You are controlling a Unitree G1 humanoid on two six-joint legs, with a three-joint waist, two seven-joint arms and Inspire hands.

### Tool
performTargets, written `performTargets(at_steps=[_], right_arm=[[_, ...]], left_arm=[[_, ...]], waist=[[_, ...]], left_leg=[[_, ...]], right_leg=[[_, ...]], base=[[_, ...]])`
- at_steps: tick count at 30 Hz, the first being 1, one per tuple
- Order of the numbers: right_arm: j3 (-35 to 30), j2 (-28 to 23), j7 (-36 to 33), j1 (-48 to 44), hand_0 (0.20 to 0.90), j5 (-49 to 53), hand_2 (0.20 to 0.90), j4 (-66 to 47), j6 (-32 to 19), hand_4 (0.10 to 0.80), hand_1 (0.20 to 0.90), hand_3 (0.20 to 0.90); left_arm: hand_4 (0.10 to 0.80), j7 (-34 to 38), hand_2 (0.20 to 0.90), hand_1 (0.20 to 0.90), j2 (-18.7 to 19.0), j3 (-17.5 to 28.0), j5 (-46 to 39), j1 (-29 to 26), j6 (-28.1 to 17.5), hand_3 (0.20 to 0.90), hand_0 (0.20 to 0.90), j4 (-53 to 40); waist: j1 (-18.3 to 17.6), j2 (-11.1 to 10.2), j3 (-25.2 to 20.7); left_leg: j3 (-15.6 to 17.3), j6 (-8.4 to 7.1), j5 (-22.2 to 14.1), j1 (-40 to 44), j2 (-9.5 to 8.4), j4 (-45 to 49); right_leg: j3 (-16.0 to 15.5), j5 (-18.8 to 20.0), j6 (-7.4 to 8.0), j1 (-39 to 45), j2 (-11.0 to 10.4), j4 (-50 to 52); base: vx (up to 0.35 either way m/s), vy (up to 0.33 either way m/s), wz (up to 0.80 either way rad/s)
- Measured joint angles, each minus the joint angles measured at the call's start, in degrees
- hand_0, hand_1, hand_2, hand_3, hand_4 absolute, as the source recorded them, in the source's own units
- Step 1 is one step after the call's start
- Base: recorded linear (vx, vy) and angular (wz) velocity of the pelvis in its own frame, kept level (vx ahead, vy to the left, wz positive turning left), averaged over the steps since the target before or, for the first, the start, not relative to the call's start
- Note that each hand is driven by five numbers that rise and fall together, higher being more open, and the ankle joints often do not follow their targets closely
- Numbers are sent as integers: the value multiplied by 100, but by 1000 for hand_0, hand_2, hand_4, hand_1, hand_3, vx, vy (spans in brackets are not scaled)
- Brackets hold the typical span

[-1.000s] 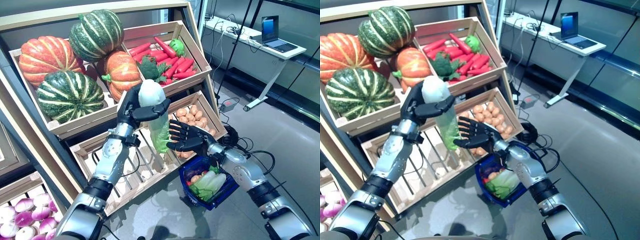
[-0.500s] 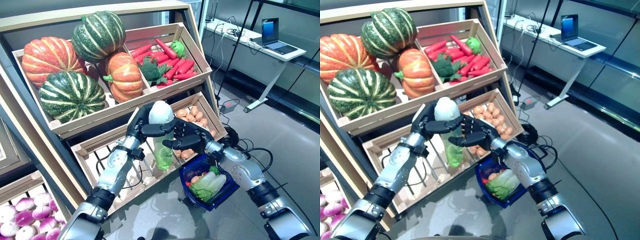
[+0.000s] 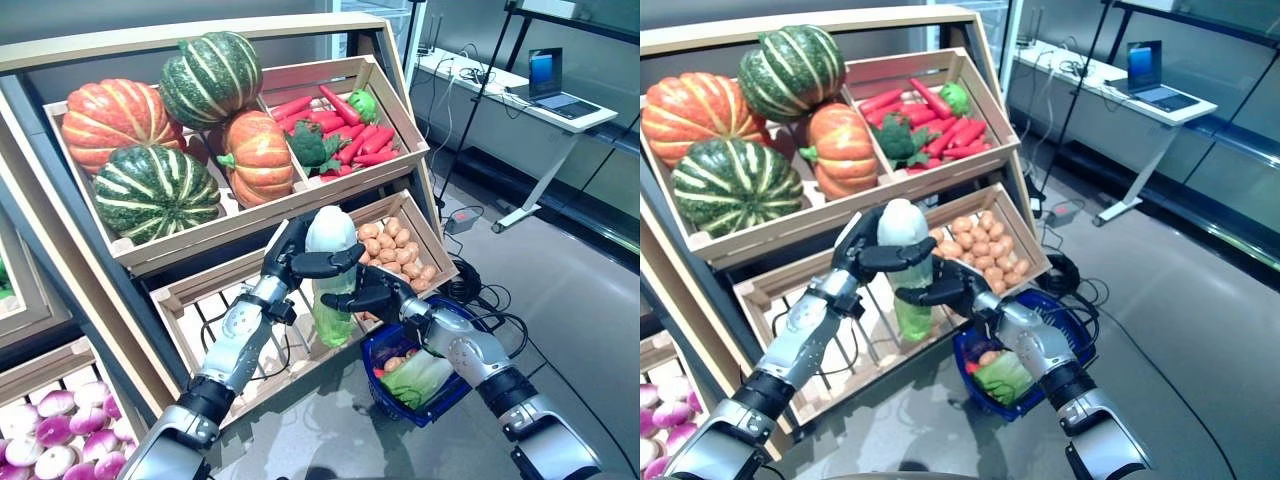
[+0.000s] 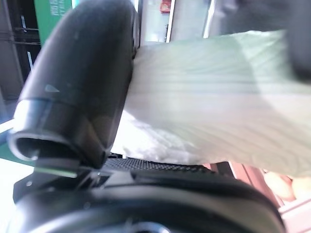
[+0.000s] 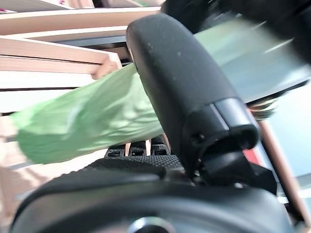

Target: Put vegetables into the basket

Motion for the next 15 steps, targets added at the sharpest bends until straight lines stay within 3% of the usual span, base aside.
performTargets(at_steps=[15], right_arm=[[105, 206, -84, -17, 900, 500, 900, 353, 10, 800, 900, 900]], left_arm=[[400, 13, 300, 300, -15, 1, -255, 0, 225, 300, 300, -310]], waist=[[73, 43, -179]], left_leg=[[-112, 6, 38, -42, -22, 0]], right_leg=[[-96, 2, 3, 25, -12, -1]], base=[[8, -1, 3]])
